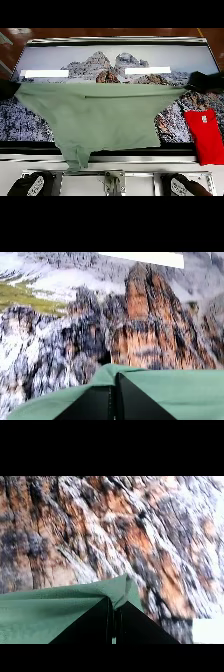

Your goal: Fold the shirts.

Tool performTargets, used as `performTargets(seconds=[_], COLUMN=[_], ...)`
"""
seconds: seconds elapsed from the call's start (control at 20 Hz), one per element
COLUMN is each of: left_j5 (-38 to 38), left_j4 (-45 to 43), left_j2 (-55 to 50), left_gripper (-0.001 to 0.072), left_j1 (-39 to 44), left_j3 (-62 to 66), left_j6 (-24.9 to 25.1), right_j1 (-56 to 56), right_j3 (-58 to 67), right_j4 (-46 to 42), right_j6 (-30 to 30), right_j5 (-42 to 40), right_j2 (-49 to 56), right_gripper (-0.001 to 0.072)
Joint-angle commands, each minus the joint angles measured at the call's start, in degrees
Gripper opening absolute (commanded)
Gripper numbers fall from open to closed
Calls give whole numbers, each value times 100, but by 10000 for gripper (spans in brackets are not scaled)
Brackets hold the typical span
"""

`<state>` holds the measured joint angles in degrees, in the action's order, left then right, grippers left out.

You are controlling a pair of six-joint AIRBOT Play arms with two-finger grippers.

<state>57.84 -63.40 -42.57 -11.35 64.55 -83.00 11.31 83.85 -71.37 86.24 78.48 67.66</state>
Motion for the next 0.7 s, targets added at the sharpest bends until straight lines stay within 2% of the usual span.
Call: performTargets(seconds=[0.0,0.1,0.15,0.25,0.5,0.65], left_j5=[-1875,-2514,-2833,-3174,-3158,-3495], left_j4=[1294,1915,2020,2055,2059,2057], left_j2=[-1434,-2315,-2715,-3331,-4197,-4374], left_gripper=[37,37,37,37,37,37], left_j1=[11,70,83,103,269,518], left_j3=[-341,-341,-341,-341,-341,-341], left_j6=[938,1801,2068,2083,2085,2085], right_j1=[-710,-955,-1008,-1005,-1080,-1088], right_j3=[-129,-131,-131,-131,-131,-131], right_j4=[188,186,188,192,214,188], right_j6=[-138,-72,-11,138,149,164], right_j5=[-2822,-4109,-4575,-4994,-4887,-4894], right_j2=[1237,1709,1917,2280,3062,3241], right_gripper=[79,79,79,79,80,80])
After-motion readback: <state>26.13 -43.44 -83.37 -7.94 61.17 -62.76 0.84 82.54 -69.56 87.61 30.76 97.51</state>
